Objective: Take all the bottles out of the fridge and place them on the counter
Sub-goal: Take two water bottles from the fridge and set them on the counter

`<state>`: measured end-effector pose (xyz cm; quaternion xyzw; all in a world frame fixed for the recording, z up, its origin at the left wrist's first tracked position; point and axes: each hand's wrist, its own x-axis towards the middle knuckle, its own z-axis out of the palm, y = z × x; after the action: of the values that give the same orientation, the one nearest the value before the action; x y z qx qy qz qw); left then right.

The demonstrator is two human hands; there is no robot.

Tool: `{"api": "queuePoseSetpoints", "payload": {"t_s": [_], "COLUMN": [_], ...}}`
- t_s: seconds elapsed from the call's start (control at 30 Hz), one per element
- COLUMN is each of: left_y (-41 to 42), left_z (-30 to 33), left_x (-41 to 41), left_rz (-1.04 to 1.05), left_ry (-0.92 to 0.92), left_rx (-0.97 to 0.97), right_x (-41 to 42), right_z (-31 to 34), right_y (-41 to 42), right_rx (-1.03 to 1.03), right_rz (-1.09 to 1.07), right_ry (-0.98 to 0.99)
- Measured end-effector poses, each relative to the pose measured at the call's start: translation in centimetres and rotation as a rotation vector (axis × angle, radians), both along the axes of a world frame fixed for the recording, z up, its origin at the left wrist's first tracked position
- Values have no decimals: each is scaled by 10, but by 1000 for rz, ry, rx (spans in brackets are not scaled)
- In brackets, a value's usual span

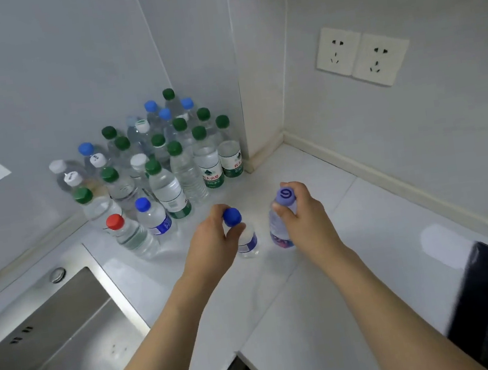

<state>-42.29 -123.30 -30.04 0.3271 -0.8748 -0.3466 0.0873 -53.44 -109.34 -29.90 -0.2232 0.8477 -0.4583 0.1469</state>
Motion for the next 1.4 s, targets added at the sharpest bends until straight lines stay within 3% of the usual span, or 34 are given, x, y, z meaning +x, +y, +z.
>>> {"api": "queuePoseSetpoints", "payload": {"t_s": [0.3,0.67,1.4], "left_y": [-79,-112,-128], "left_z": [-19,-50,-92], "left_x": [-72,-119,-136], "left_rz": [15,-13,-28], "left_ry": [-5,-8,119], "left_rx": [-29,-67,-203], "right_x": [-61,-118,-130], "right_z": [-23,-41,-61], "right_y": [-88,-150,-173], "right_rx": [90,135,19], "right_rz": [44,85,35], "right_ry": [40,50,49]}}
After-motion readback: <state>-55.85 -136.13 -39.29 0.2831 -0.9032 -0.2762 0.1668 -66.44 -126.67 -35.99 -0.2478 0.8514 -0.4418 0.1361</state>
